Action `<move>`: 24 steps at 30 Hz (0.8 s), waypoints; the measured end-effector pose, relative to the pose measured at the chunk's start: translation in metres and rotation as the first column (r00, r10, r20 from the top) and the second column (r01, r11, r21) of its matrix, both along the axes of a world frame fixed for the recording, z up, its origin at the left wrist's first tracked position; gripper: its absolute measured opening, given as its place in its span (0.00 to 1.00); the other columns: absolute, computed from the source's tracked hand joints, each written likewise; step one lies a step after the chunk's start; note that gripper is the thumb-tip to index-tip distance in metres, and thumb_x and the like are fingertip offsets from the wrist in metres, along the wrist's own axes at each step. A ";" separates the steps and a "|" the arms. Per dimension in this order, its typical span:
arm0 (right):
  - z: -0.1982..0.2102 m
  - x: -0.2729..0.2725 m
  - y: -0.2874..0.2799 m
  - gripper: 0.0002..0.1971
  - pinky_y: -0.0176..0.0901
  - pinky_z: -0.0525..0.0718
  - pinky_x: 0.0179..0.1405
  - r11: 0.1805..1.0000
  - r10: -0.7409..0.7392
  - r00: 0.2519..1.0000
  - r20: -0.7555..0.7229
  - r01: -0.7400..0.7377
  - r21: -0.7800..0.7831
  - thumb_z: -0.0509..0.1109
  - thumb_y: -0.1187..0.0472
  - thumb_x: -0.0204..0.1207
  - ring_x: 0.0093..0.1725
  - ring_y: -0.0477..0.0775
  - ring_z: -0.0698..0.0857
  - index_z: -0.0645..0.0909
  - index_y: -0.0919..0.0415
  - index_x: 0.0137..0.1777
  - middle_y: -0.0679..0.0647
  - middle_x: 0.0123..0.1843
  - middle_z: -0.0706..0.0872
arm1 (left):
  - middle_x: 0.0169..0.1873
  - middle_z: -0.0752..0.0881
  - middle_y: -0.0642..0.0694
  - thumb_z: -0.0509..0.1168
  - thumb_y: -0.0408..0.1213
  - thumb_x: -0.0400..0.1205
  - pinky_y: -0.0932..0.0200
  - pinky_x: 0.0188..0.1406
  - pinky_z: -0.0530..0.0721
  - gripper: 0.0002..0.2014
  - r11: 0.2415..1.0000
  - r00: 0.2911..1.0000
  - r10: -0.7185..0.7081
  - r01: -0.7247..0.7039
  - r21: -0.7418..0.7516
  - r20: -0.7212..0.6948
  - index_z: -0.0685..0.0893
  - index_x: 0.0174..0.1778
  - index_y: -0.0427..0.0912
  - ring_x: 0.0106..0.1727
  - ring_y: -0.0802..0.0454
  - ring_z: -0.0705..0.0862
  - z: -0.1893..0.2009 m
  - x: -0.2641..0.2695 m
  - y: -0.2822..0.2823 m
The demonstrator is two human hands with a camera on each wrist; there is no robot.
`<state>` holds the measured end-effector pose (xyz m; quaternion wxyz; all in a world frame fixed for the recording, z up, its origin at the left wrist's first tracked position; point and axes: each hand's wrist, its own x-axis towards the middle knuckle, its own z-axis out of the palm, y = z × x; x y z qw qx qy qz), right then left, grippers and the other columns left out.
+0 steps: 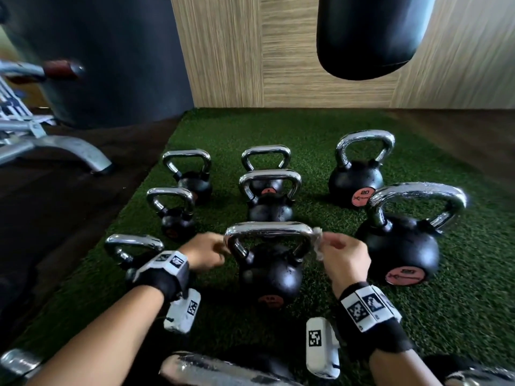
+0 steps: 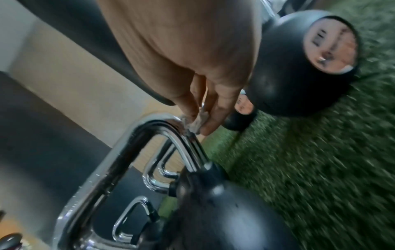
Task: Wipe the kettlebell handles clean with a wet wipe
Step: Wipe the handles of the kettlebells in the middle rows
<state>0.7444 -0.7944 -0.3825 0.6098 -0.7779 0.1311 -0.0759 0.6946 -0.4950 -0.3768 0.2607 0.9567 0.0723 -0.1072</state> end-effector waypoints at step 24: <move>0.087 -0.012 0.034 0.21 0.41 0.85 0.43 0.886 0.437 0.724 0.533 -0.450 -0.116 0.88 0.49 0.61 0.42 0.47 0.82 0.85 0.46 0.52 0.50 0.45 0.85 | 0.45 0.95 0.42 0.71 0.27 0.81 0.62 0.40 0.91 0.10 0.516 0.967 0.168 0.078 -0.853 0.190 0.96 0.49 0.43 0.44 0.52 0.95 0.126 -0.007 -0.073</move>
